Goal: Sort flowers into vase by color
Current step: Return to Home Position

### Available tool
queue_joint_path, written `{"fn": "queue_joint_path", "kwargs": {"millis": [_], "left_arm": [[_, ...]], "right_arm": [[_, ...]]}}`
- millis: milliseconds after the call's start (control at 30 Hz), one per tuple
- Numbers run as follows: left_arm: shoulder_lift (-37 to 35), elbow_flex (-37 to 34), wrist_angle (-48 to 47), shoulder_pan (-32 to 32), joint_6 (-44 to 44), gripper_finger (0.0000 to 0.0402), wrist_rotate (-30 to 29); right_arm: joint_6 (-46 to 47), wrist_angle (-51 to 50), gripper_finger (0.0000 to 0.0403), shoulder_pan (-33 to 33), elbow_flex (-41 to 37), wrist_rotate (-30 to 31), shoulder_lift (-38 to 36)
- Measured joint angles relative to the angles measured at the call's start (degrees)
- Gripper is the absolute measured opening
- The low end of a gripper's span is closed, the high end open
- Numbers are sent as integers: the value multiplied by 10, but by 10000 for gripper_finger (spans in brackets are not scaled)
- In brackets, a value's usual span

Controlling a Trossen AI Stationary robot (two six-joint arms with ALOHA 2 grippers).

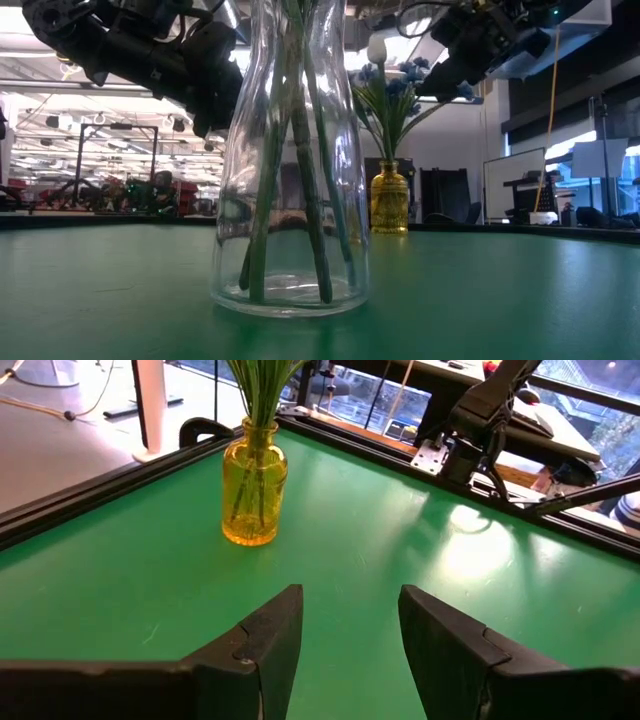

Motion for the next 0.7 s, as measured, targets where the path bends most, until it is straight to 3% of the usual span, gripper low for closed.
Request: {"fn": "queue_joint_path", "kwargs": {"millis": [167,533,700], "left_arm": [[0,0,-1,0,0,163,0],[0,0,-2,0,-1,163,0],[0,0,-4,0,-1,163,0]], "right_arm": [[0,-27,151,0,0,7,0],[0,-66,244,0,0,29,-16],[0,-76,267,0,0,51,-54]]}}
